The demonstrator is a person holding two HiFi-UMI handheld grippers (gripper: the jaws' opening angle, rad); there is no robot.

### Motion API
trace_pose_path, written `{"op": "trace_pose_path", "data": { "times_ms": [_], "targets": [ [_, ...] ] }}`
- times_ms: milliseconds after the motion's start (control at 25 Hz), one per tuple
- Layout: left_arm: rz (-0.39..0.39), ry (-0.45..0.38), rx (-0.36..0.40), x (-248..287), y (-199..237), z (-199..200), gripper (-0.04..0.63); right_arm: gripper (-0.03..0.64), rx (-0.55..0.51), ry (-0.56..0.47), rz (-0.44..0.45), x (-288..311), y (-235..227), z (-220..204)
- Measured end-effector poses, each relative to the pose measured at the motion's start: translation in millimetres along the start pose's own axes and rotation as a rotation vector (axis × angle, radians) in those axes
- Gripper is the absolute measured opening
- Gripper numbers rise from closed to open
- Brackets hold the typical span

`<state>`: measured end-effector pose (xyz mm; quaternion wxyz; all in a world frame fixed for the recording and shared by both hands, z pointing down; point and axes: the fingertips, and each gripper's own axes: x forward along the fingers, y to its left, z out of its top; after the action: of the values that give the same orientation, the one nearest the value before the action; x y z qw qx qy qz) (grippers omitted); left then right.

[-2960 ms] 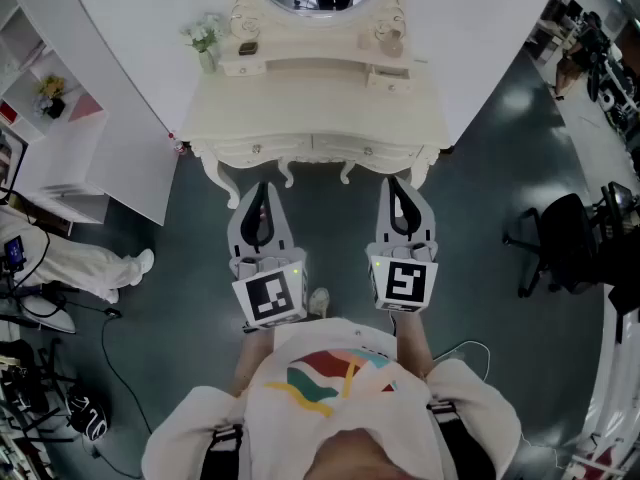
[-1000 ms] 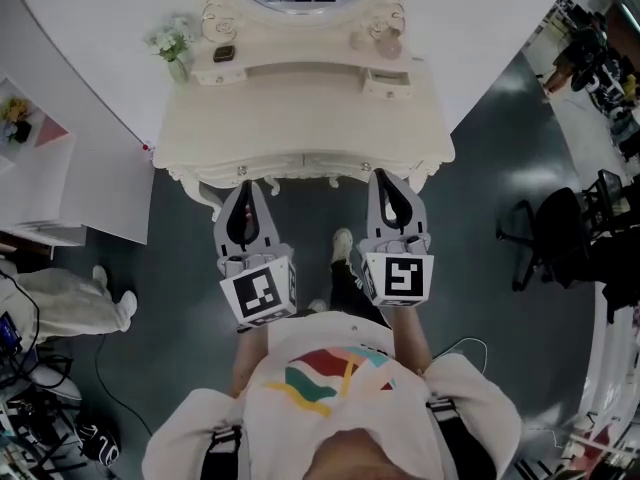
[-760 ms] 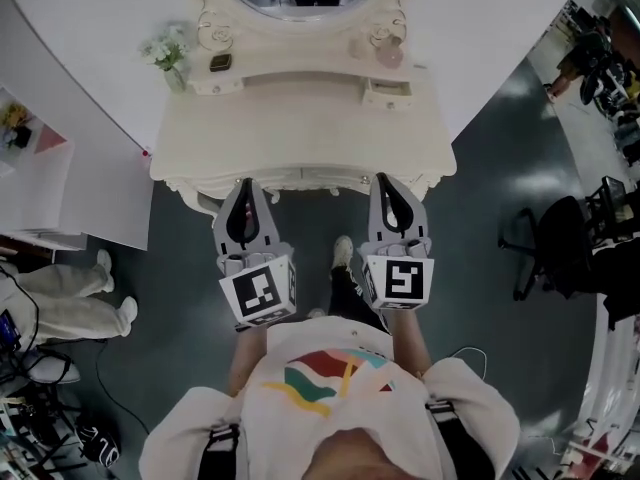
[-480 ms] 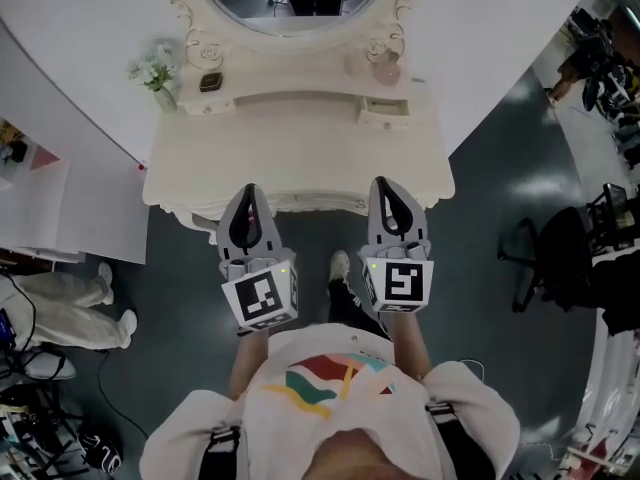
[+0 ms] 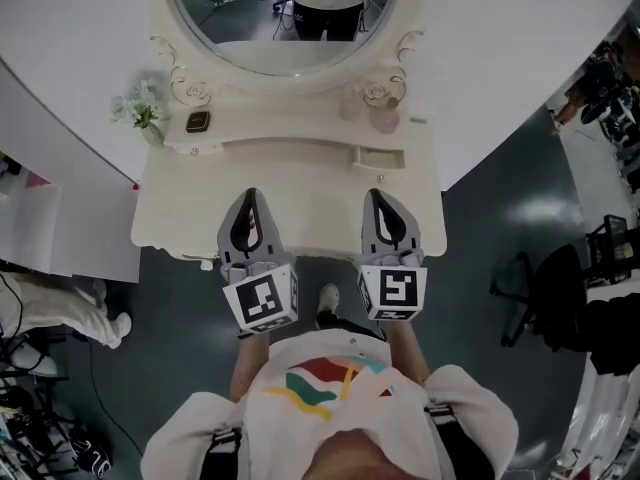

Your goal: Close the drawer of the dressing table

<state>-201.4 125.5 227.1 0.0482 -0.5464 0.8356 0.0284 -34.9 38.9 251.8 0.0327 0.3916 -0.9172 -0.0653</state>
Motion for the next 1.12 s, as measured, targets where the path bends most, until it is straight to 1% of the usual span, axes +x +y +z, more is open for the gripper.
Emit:
{"op": "trace_pose_path", "data": {
  "times_ms": [80,320,480,680,880,1120],
  "targets": [
    [0.017,-0.004,-0.009,21,-4,1,0.006,0.000,-0.008,0.004,0.025,18,-8,-1],
    [0.049,-0.003,-0.011,72,-14,-11,0.006,0.000,-0.027,0.007,0.080,62,-28,-6],
    [0.066,-0.008,0.012,87,-13,-14,0.006,0.000,-0.023,0.020,0.078,82,-36,-11],
    [0.074,0.029,-0.013,102,-8,-17,0.006,0.000,-0.017,0.019,0.064,97,-42,-9],
    [0.078,0.020,-0.001,114,5,-13,0.005,0.000,0.007,0.016,0.036,113,-45,-8],
    [0.064,0.008,0.011,129,18,-6,0.005,0.000,0.004,-0.009,0.001,125,-44,3]
  ]
}}
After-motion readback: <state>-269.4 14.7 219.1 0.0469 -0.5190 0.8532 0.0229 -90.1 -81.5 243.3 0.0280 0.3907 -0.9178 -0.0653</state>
